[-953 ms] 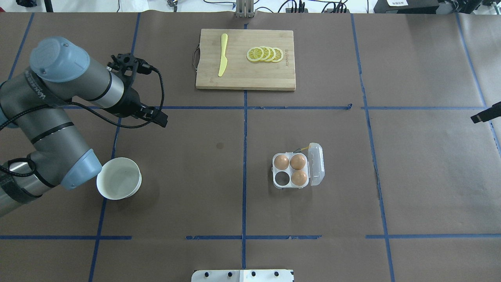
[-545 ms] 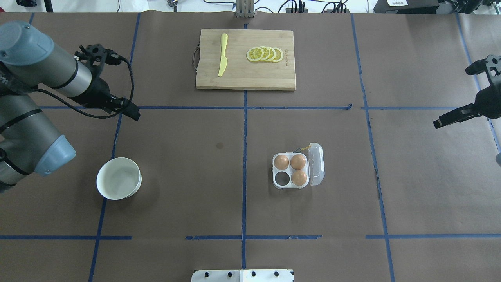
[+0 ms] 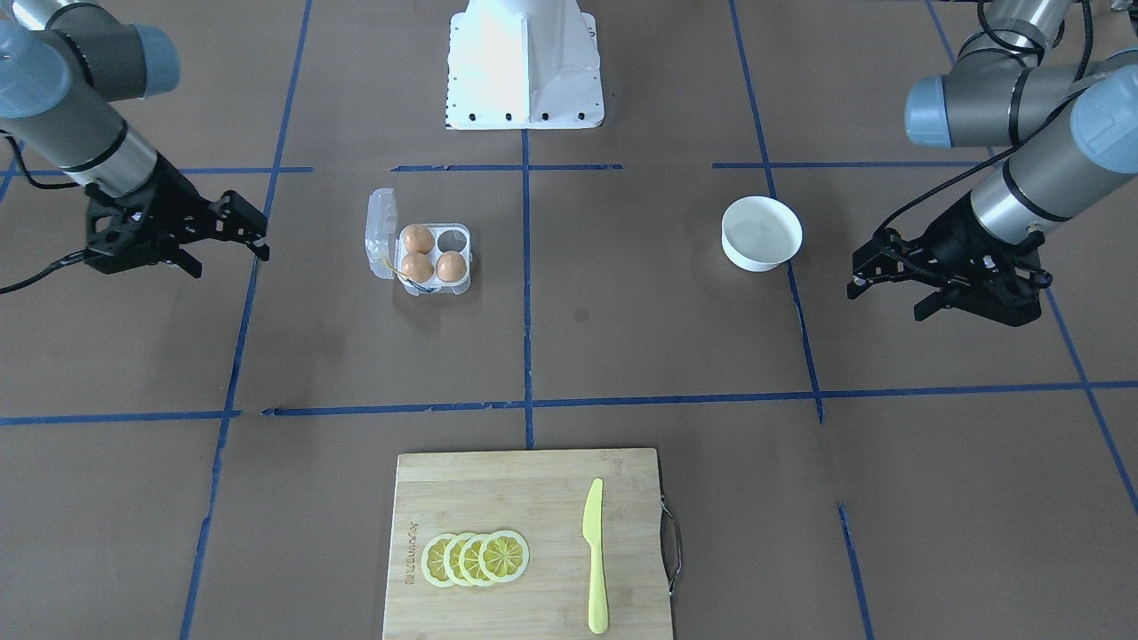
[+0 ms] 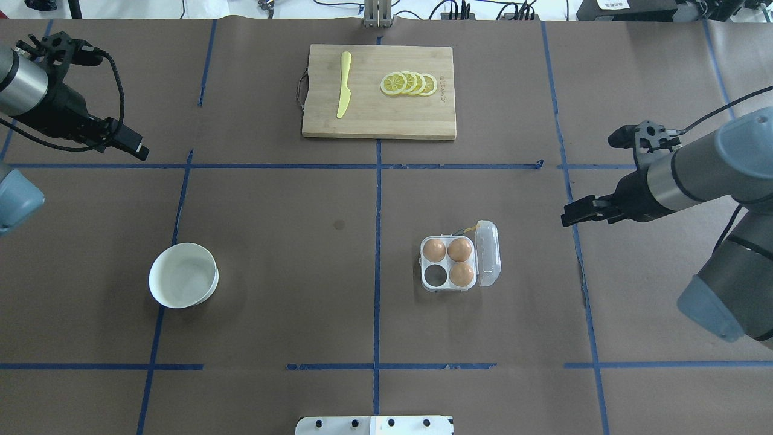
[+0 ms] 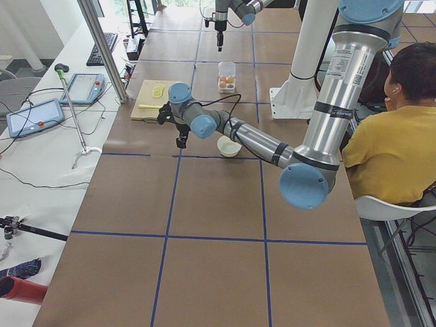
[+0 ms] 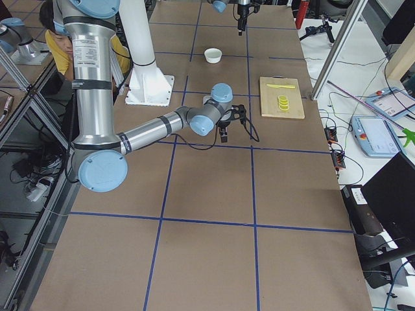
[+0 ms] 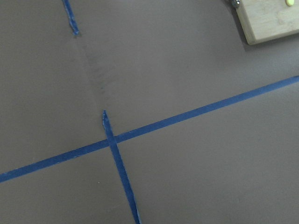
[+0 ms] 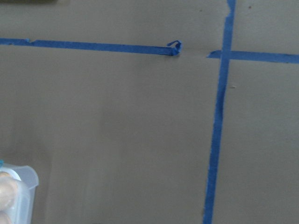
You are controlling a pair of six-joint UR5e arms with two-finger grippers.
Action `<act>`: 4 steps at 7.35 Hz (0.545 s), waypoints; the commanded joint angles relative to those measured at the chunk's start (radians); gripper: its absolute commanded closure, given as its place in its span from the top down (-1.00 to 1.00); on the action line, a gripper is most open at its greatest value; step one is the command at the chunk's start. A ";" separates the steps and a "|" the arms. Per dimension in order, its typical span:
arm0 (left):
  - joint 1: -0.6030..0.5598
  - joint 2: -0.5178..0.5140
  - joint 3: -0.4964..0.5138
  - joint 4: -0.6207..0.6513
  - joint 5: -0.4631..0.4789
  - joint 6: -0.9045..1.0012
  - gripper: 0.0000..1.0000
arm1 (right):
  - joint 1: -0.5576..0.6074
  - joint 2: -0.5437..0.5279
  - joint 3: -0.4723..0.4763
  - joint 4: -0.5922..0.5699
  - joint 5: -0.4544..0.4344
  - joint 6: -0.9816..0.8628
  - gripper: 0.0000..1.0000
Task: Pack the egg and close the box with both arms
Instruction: 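Push the clear carton lid down over the eggs with the right gripper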
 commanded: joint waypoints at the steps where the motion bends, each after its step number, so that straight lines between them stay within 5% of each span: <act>1: -0.007 0.012 0.004 -0.001 -0.005 0.001 0.90 | -0.090 0.057 0.000 -0.006 -0.084 0.106 1.00; 4: -0.006 0.012 0.005 0.000 -0.005 0.001 0.90 | -0.206 0.146 0.000 -0.015 -0.160 0.260 1.00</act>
